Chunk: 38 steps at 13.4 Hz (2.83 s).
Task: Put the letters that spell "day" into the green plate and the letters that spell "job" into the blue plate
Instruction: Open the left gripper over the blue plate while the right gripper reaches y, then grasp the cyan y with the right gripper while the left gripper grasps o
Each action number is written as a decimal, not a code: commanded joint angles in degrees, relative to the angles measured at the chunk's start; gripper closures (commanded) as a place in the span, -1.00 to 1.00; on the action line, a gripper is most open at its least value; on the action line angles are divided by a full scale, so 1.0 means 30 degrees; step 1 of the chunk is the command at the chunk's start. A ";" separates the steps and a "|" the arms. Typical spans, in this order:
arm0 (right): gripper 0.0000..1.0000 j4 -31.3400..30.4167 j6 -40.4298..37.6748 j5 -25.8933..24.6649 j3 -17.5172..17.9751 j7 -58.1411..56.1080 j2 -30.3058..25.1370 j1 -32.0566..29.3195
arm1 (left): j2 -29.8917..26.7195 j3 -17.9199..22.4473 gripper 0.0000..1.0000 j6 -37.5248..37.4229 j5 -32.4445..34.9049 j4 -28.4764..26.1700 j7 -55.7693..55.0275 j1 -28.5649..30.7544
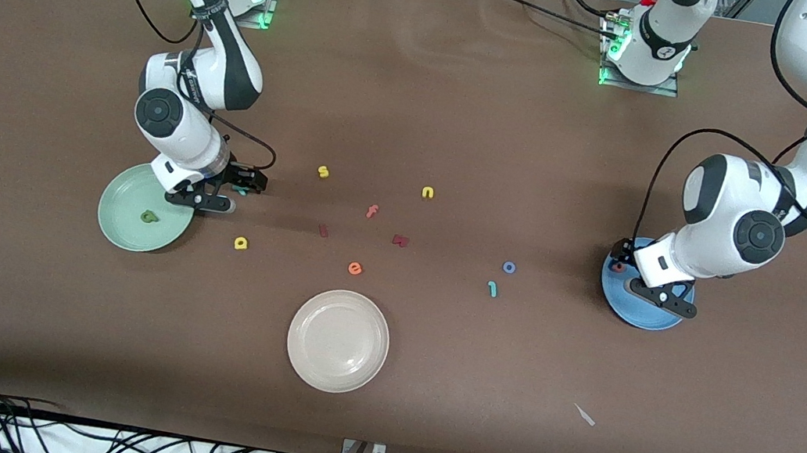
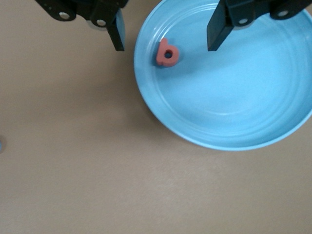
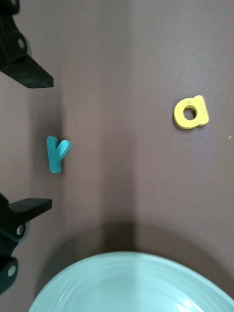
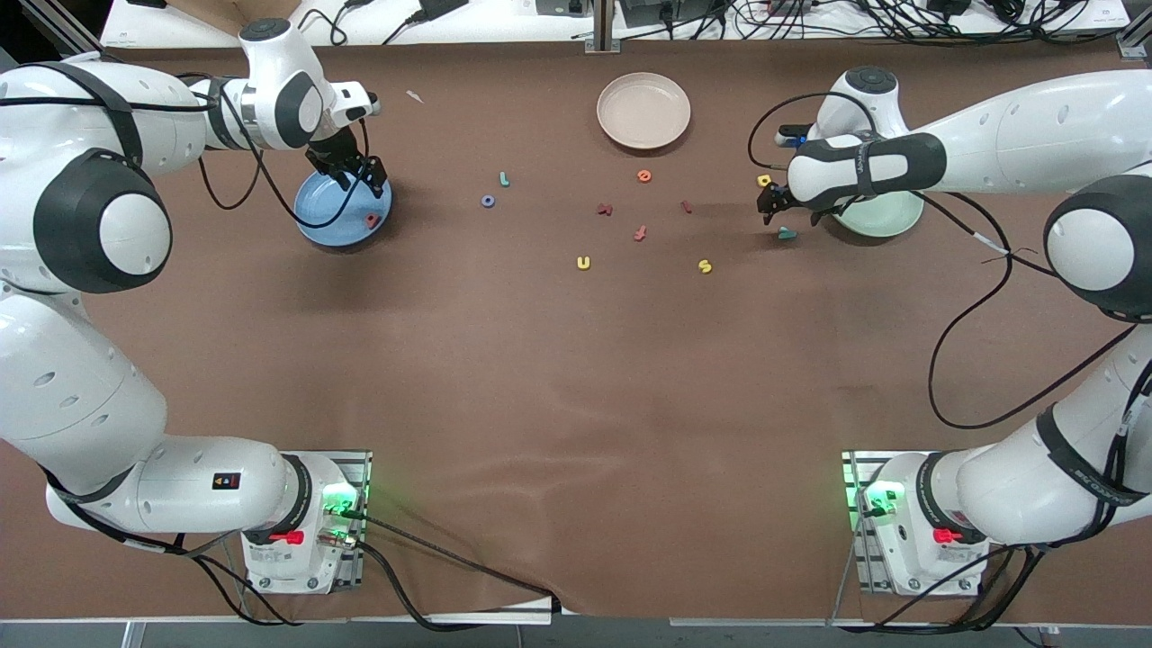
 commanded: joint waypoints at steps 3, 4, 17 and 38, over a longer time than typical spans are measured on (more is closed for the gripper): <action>-0.86 -0.0178 0.0405 -0.0745 0.0104 0.0030 0.0540 0.0023 | 0.0531 -0.0217 -0.52 0.0808 -0.4208 0.0850 -0.0083 -0.2377; -0.83 -0.0178 0.0405 -0.0774 0.0075 -0.0028 0.0570 -0.0006 | 0.0765 -0.0217 -0.51 0.1684 -0.4420 0.0880 -0.0083 -0.2876; -0.20 -0.0149 0.1430 -0.0833 -0.0013 -0.0673 0.1097 -0.0329 | 0.4193 0.0395 -0.35 0.4972 -0.4246 0.2609 -0.1519 -0.6893; 0.36 0.0492 0.1169 -0.0745 0.0016 -0.0643 0.1186 -0.0299 | 0.4842 0.1685 0.67 0.5532 -0.2550 0.2609 -0.1490 -0.7715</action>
